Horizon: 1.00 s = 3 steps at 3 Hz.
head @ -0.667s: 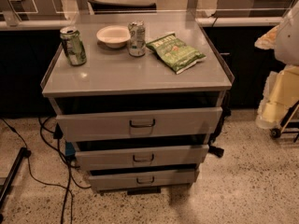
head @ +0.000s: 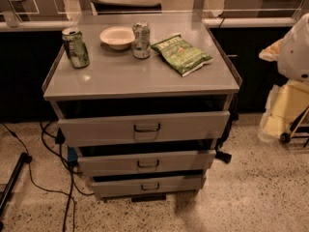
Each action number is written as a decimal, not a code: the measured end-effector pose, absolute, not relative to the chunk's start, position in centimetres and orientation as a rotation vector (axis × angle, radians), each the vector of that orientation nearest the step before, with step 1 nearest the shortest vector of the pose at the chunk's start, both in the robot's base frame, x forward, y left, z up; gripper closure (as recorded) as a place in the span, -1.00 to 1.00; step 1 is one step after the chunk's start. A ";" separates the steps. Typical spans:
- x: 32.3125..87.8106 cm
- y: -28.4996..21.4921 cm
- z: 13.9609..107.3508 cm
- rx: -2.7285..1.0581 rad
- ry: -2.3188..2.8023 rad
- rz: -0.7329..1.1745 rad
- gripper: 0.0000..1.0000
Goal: Open middle drawer
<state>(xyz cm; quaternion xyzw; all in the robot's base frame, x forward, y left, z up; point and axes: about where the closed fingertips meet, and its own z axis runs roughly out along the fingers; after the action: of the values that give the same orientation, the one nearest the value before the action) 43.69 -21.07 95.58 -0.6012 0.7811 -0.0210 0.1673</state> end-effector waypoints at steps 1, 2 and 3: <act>43.1 -19.4 89.8 -1.715 2.212 0.056 -1.00; 42.5 -18.1 83.9 -1.726 2.210 0.151 -1.00; 42.5 -18.1 83.9 -1.726 2.210 0.151 -1.00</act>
Offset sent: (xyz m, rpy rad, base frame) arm -0.0146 0.0435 -0.1799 0.1721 0.1480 0.0627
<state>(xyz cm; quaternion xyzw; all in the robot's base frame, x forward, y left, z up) 42.54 -18.07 83.86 -0.6061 0.7761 0.0529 0.1659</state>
